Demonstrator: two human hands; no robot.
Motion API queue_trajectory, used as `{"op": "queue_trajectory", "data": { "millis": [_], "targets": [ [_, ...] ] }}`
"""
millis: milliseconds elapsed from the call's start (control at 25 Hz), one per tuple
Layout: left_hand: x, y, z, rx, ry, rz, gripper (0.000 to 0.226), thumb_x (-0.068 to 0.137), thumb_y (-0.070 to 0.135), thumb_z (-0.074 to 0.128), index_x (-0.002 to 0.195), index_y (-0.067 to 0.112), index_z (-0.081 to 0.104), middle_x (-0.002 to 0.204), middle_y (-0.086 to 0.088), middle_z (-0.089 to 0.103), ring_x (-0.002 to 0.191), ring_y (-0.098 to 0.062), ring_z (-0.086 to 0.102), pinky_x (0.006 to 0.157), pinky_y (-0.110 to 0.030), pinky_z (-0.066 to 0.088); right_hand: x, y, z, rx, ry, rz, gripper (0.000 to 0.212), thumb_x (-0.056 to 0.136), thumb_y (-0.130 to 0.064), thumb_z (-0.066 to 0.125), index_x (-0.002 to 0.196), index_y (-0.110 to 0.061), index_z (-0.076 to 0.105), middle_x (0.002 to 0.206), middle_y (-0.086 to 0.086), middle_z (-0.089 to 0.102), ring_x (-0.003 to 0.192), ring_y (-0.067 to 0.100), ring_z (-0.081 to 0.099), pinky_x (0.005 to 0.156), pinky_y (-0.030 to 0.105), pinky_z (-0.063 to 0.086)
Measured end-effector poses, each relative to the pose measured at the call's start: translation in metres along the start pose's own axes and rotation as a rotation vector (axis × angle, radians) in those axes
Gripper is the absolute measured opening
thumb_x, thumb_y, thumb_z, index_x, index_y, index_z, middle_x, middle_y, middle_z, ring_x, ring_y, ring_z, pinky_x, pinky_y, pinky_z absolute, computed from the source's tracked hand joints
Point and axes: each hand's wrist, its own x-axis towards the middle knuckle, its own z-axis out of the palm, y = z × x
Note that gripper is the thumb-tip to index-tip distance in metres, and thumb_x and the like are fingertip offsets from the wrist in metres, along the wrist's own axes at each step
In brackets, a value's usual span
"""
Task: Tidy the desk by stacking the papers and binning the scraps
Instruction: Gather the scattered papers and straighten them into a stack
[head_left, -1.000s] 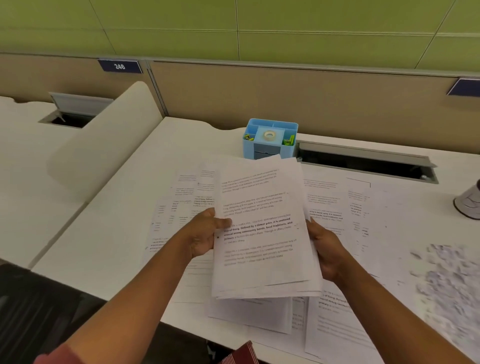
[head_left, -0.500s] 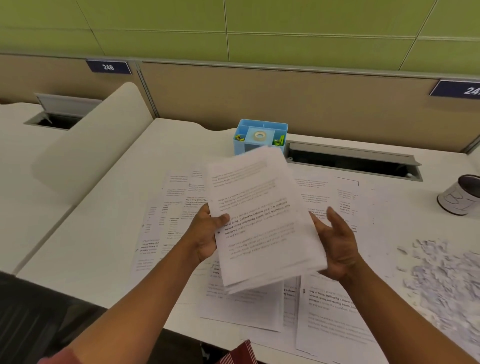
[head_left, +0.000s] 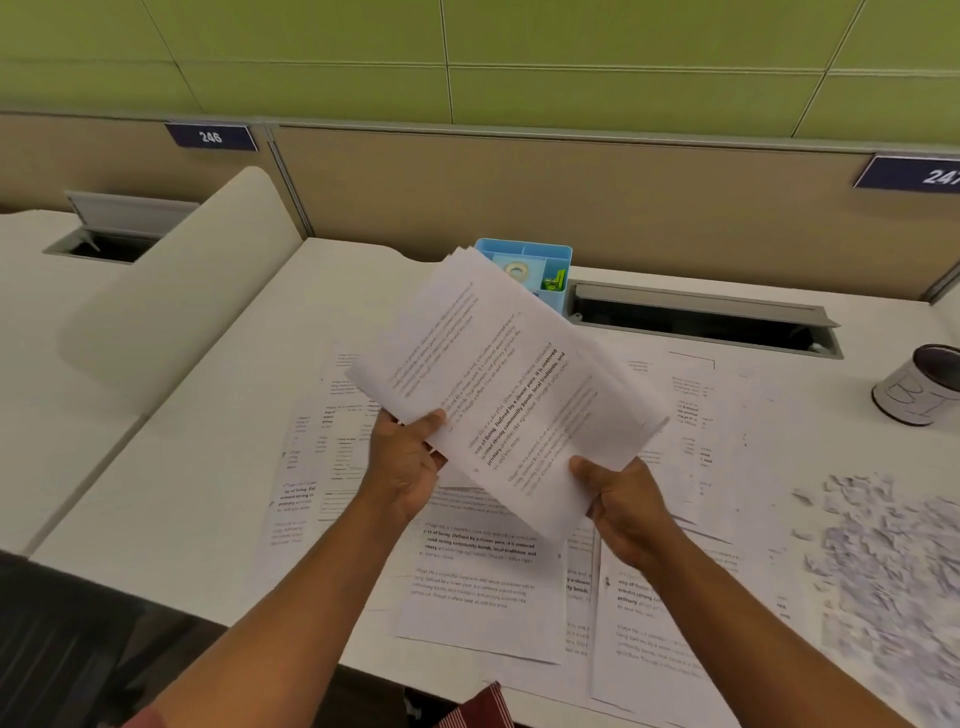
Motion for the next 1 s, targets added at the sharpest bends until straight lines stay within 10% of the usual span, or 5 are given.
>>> {"op": "queue_trajectory", "data": {
  "millis": [160,360,1000],
  "targets": [
    [0.013,0.036,-0.033,0.252,0.056,0.033,0.036,0.085,-0.01,0.068,0.107,0.018,0.062,0.111,-0.011,0.074,0.105,-0.032,0.069,0.074,-0.037,0.06,0.006,-0.03,-0.04,-0.19,-0.059,-0.071,0.034,0.089,0.004,0.063,0.12,-0.011,0.065,0.119,0.011,0.073,0.113,0.034,0.068,0.091,0.052,0.058],
    [0.008,0.03,-0.046,0.84,-0.05,0.166,0.038,0.082,-0.006,0.077,0.112,0.016,0.07,0.104,0.001,0.078,0.099,-0.019,0.074,0.088,-0.035,0.059,0.007,-0.044,-0.048,-0.413,-0.095,-0.201,0.038,0.089,0.006,0.065,0.112,-0.024,0.069,0.105,-0.001,0.076,0.103,0.017,0.07,0.087,0.039,0.057],
    [-0.014,-0.013,-0.037,0.664,0.078,0.243,0.047,0.091,-0.013,0.052,0.124,0.02,0.055,0.11,0.002,0.066,0.102,-0.012,0.063,0.068,-0.015,0.054,0.004,-0.002,-0.048,-0.458,-0.044,-0.142,0.039,0.088,0.011,0.059,0.11,-0.018,0.071,0.106,0.012,0.074,0.108,0.032,0.067,0.088,0.043,0.058]
  ]
}}
